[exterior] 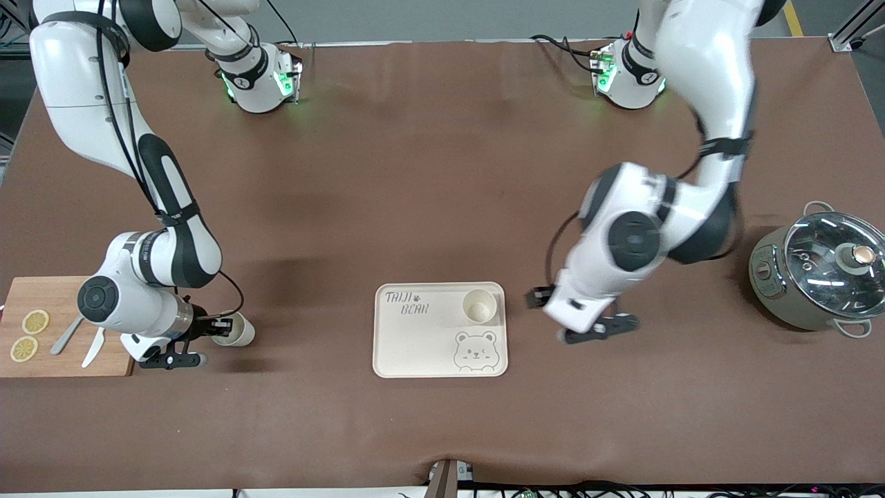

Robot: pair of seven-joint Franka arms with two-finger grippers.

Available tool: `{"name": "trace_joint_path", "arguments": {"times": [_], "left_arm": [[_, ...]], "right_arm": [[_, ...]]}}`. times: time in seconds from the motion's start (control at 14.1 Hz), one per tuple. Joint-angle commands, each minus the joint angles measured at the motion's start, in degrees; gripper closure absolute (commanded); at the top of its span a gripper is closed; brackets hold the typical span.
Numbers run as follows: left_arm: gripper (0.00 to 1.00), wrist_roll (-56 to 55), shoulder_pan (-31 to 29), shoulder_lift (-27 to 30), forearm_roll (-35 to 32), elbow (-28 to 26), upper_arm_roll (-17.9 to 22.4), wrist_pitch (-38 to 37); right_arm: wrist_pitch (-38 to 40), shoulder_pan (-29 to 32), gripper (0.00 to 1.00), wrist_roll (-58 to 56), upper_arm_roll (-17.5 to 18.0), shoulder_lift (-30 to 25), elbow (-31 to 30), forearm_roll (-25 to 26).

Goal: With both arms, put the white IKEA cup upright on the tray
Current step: 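Withdraw the left gripper while the right gripper grasps the other cup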

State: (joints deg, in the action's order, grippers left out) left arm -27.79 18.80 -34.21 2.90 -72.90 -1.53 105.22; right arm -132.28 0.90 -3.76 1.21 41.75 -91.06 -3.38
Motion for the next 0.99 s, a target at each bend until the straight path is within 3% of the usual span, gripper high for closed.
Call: {"name": "trace_joint_path", "arguments": {"times": [0.0, 0.14, 0.36, 0.64, 0.71, 0.92], "left_arm": [[0.0, 14.6, -8.2, 3.6, 3.8, -2.5, -0.7, -2.0], [0.0, 23.4, -13.3, 3.8, 4.9, -2.4, -0.6, -1.8], [0.0, 29.0, -17.2, 1.8, 4.2, -2.4, -0.5, 5.2], [0.0, 29.0, -17.2, -2.0, 4.0, -2.7, -0.2, 10.8], [0.0, 29.5, -17.5, -1.1, 3.8, -3.5, -0.1, 10.4], [0.0, 32.2, -17.5, 9.9, 1.2, -8.1, 0.1, 3.9]], "right_arm": [[0.2, 0.2, 1.0, -0.2, 0.3, -0.3, 0.3, -0.6], [2.6, 0.0, 1.0, -0.1, 1.2, -1.5, 1.3, -0.6], [14.2, 0.2, 1.0, 0.2, 2.9, -2.2, 7.6, -0.8], [30.8, -1.2, 1.0, 4.6, 3.2, -2.2, 18.2, -8.8], [32.8, -2.6, 1.0, 9.2, 3.2, -2.2, 20.1, -9.0], [33.2, -9.1, 1.0, 22.5, 3.1, -3.4, 21.3, -9.0]]}}
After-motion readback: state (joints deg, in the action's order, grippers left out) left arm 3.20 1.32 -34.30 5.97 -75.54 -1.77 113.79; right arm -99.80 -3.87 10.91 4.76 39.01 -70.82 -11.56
